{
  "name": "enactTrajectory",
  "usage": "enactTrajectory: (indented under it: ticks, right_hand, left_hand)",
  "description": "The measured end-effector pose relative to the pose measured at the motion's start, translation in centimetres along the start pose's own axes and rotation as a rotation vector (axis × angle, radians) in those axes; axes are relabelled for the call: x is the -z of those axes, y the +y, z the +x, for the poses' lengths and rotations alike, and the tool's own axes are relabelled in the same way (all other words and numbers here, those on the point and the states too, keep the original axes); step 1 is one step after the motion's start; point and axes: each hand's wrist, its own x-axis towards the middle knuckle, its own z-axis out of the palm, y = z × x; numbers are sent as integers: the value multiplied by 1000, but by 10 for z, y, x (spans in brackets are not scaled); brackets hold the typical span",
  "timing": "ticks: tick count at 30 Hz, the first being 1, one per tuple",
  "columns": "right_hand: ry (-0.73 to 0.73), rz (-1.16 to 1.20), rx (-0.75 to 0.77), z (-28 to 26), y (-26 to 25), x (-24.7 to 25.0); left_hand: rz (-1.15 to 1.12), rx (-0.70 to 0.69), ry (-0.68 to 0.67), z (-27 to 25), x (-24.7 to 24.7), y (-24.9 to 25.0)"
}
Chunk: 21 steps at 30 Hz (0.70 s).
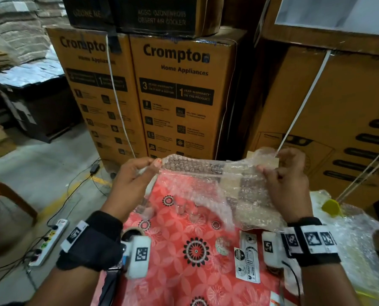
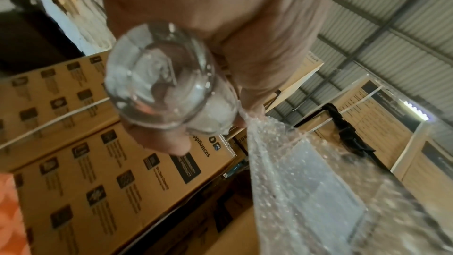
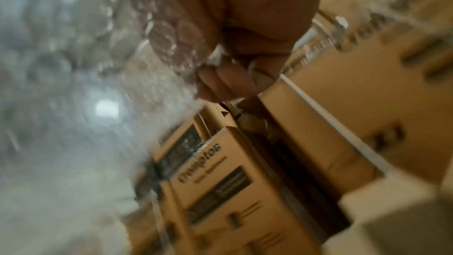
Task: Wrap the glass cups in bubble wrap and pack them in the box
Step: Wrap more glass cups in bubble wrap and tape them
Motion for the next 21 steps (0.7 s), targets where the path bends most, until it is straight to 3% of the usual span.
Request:
enactTrajectory:
  ticks: [2,5,7,11,14,21]
  right_hand:
    - [-29,151,-103,-3,-1,-6]
    - [-71,587,-394,-7,3,-20]
    - [-22,676,-483,-13,3,-32]
    - [51,440,-286,-23,-3,-48]
    - [122,411,-281,-22,-10,-54]
    - [-10,458,-330,-11,-12,-57]
  left_hand:
    - [-29,31,-5,3,-4,-3]
    - [-108,151,40,4,-15,-11]
    - [-174,266,80,2,-26,-13]
    - [-261,539,-104,-15,-44,-30]
    - [-370,623,-205,-24,-55,-54]
    - [-603,784,-161,-34,-85,-73]
